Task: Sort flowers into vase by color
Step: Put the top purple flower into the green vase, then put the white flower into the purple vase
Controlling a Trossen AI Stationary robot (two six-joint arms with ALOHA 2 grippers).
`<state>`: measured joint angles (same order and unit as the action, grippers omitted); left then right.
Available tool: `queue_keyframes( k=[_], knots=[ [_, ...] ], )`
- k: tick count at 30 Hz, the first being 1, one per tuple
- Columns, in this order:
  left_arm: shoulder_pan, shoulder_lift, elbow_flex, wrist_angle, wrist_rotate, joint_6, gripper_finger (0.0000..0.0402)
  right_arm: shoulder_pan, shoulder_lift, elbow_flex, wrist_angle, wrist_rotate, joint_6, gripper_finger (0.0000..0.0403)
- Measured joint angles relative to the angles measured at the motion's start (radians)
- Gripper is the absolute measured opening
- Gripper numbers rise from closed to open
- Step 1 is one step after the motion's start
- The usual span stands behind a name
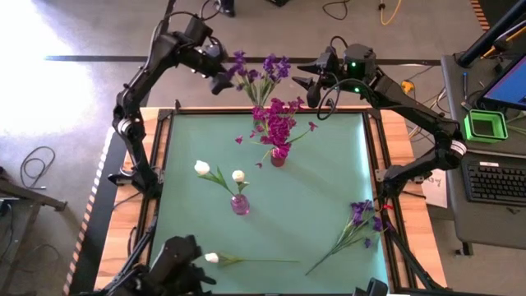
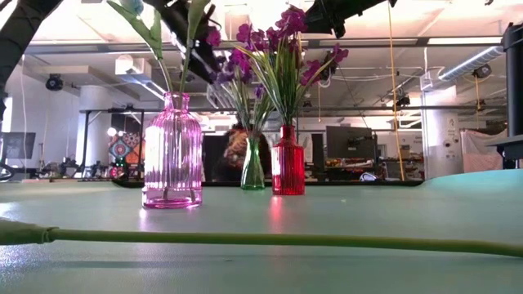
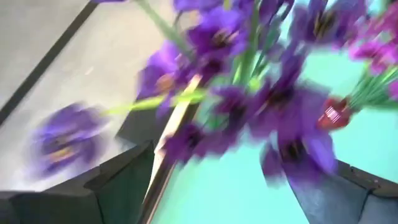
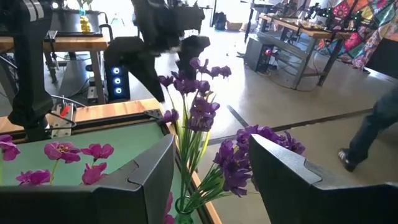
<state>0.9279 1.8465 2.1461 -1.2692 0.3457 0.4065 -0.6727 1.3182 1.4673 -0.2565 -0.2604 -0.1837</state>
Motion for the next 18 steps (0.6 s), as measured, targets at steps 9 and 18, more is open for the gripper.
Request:
queue_keyframes(
  k=[9, 18],
  knots=[
    [0.003, -0.052, 0.102, -0.101, -0.103, -0.071, 0.0335, 0.0, -0.015, 0.0, 0.006, 0.001, 0.083, 0.0196],
    [-0.022, -0.164, 0.069, -0.083, -0.146, -0.183, 0.0335, 0.012, -0.097, 0.0, -0.002, -0.002, 0.165, 0.0196]
  ],
)
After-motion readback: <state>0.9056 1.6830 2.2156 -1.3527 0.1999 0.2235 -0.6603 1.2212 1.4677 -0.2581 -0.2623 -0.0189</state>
